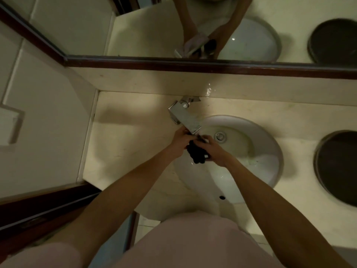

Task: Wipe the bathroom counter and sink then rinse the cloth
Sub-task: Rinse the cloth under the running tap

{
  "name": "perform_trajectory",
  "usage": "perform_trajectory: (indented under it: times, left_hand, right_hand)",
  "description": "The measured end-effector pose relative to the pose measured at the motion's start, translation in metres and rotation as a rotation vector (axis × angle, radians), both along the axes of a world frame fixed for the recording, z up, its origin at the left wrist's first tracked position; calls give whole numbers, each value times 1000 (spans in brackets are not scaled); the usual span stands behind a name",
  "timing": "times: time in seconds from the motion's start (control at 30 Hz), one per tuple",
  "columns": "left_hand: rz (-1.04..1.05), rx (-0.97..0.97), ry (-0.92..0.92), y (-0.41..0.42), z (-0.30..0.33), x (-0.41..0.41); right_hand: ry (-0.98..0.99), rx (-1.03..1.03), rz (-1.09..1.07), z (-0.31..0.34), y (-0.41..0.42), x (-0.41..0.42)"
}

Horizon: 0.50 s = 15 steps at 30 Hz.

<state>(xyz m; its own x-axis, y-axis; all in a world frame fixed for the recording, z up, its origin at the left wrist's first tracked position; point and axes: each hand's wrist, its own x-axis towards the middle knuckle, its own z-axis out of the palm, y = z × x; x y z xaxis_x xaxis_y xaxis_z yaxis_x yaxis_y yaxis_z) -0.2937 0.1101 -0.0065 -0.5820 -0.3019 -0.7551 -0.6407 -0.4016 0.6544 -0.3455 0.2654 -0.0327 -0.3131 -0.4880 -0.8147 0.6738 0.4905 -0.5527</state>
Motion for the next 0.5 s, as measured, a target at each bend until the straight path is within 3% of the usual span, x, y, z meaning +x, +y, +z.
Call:
perform_trajectory:
  times: [0.07, 0.13, 0.27, 0.4, 0.5]
  left_hand:
    - [-17, 30, 65, 4, 3, 1]
    - [22, 84, 108, 6, 5, 3]
    - [123, 158, 109, 13, 7, 10]
    - [157, 56, 48, 16, 6, 17]
    - [149, -53, -3, 13, -5, 23]
  right_hand:
    - [-284, -82, -117, -4, 11, 2]
    - [-388, -103, -291, -18, 16, 4]
    - [-457, -16, -356, -23, -4, 9]
    - [-502, -4, -311, -21, -25, 0]
    - [-352, 75, -227, -9, -36, -11]
